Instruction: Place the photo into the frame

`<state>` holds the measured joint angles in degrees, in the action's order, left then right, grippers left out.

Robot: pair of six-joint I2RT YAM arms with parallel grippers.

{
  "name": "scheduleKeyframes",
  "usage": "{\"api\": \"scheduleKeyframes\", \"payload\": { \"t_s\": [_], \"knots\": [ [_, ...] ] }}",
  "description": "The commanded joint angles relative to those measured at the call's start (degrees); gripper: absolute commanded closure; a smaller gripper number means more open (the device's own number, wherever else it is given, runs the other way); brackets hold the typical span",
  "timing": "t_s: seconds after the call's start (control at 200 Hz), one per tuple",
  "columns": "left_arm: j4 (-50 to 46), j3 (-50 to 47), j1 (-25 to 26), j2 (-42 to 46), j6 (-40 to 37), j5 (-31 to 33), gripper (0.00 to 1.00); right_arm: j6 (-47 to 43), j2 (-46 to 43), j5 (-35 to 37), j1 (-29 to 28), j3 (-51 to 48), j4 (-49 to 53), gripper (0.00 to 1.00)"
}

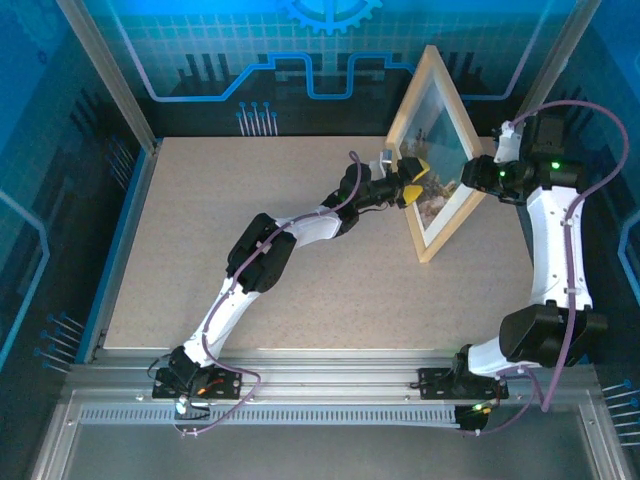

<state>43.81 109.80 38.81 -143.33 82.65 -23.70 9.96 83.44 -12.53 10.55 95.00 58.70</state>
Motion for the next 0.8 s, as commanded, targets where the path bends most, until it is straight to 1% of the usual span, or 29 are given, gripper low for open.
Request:
{"api": "scheduleKeyframes", "payload": {
  "t_s": [0.0,0.07,0.18,0.305,0.42,0.6,0.705,0.73,0.795],
  "knots": [
    [1.12,1.55,0.19,-1.04,1.64,-0.95,0.06,0.19,0.25,3.77,-2.09,1.58,4.15,0.69],
    [1.59,1.08,0.07,-1.0,1.99,-0.99,0.06,0.32,-0.02,5.15,-2.35,1.67,3.84,0.74],
    [2.6,-0.11,-0.31,-0.61,2.25,-0.91,0.06,0.02,-0.86,6.25,-2.49,1.33,3.11,0.85],
    [4.3,-2.79,-1.28,0.68,2.78,-0.93,0.07,-0.38,-1.47,3.66,-2.42,-0.21,2.12,0.91],
    [6.59,-7.47,-2.99,3.5,2.63,-1.47,0.07,0.52,-3.7,-1.07,-2.46,-4.62,-1.09,0.94],
    [8.43,-19.52,-8.27,11.34,-1.13,-3.33,0.07,2.46,-7.56,-7.41,-2.47,-11.37,-4.36,0.99],
    [9.66,-26.99,-11.9,16.02,-2.94,-3.53,0.04,3.9,-9.53,-11.06,-2.56,-15.03,-5.96,1.0],
    [10.11,-28.54,-12.7,16.74,-3.1,-3.63,0.01,4.25,-9.89,-11.89,-2.72,-15.83,-6.36,1.0],
    [11.26,-32.1,-14.62,18.34,-3.46,-3.73,0.01,5.29,-10.49,-13.94,-3.11,-17.97,-7.65,1.0]
  ]
}}
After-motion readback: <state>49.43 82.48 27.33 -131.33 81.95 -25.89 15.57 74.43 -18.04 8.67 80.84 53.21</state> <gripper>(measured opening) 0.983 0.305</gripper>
